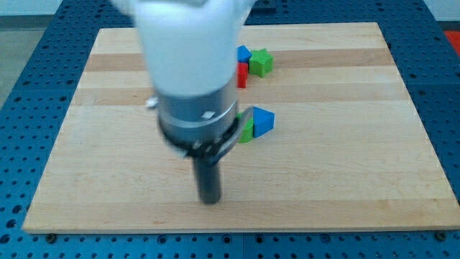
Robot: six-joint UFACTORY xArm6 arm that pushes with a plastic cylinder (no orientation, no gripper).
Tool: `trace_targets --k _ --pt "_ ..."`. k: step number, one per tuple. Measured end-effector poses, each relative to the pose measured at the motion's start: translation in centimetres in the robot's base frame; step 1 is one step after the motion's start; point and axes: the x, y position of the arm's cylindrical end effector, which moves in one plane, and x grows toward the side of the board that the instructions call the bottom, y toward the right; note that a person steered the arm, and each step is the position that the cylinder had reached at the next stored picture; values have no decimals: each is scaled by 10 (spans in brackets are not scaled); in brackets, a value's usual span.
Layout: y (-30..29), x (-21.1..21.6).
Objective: Move red circle into red star
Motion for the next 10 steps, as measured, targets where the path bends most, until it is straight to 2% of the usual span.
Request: trace_targets --k 1,2,3,4,5,6,8,9,10 --pt "-32 -14" --pt "-44 -77" --pt "-36 -84" --pt "5 -114" --pt "28 -120" --pt "55 -149" --pt "56 -174" --pt "57 -163" --pt "53 -115"
